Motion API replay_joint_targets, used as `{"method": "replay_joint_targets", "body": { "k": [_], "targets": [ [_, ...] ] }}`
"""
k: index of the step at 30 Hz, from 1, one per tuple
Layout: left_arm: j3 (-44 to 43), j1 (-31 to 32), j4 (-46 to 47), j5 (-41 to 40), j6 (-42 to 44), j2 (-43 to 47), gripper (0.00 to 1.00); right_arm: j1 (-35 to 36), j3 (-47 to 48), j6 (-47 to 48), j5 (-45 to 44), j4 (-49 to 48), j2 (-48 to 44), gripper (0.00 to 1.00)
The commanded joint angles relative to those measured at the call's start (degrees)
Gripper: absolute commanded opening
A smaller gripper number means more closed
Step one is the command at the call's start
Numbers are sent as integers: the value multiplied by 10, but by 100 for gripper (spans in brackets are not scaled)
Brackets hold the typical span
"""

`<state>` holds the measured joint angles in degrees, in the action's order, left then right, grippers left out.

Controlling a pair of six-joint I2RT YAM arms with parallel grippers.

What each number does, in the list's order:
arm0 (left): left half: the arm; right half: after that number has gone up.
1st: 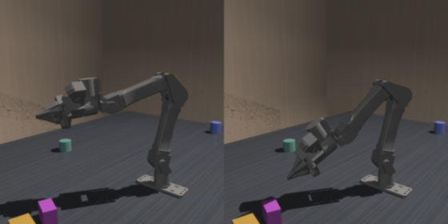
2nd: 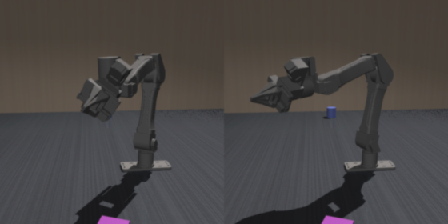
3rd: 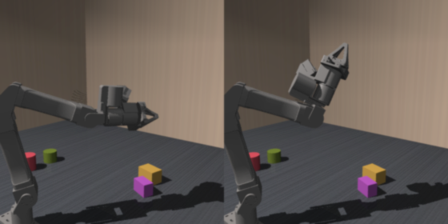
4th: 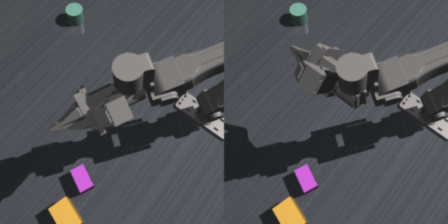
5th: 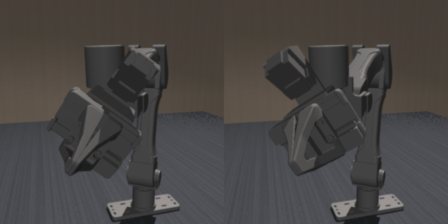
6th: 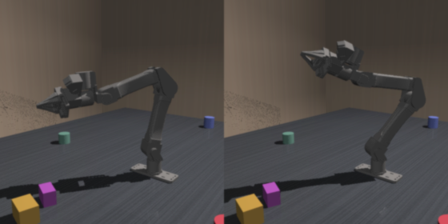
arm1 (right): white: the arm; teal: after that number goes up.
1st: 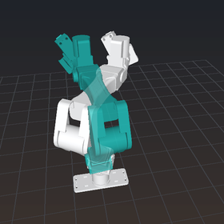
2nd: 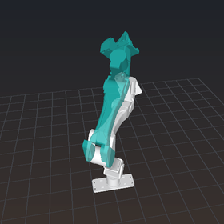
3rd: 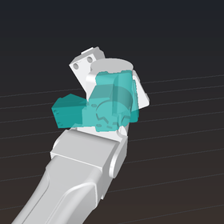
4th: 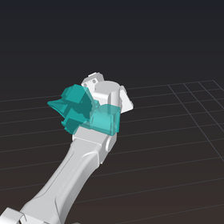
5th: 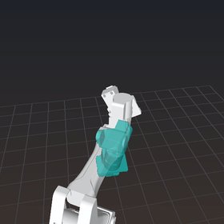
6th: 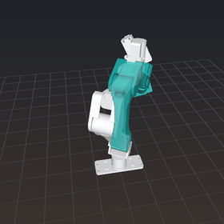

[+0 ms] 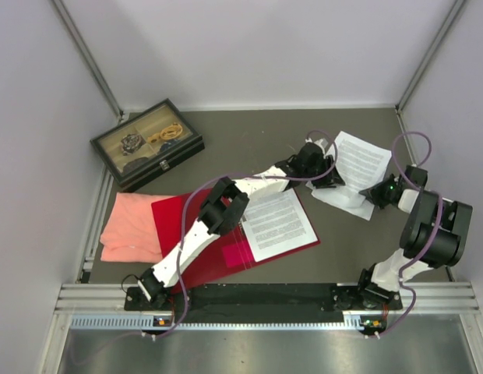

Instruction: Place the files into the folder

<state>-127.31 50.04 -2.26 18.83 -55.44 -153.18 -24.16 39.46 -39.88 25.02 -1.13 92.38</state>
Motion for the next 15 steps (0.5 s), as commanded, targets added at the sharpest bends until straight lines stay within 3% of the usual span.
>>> {"method": "replay_joint_targets", "body": {
  "k": [1,5,8,13,15],
  "targets": [
    [-50,1,-78,29,73,51,49,3,71,76,-31,53,-69,0],
    [-30,-1,-103,36,122,165,52,23,126,130,-57,140,-137,0],
    [40,-7,-106,41,155,267,53,68,180,167,-71,213,-156,0],
    [263,-30,-82,24,196,446,56,189,287,237,-102,330,-175,0],
    [364,-39,-77,9,206,535,57,270,321,265,-112,372,-180,0]
  ]
}}
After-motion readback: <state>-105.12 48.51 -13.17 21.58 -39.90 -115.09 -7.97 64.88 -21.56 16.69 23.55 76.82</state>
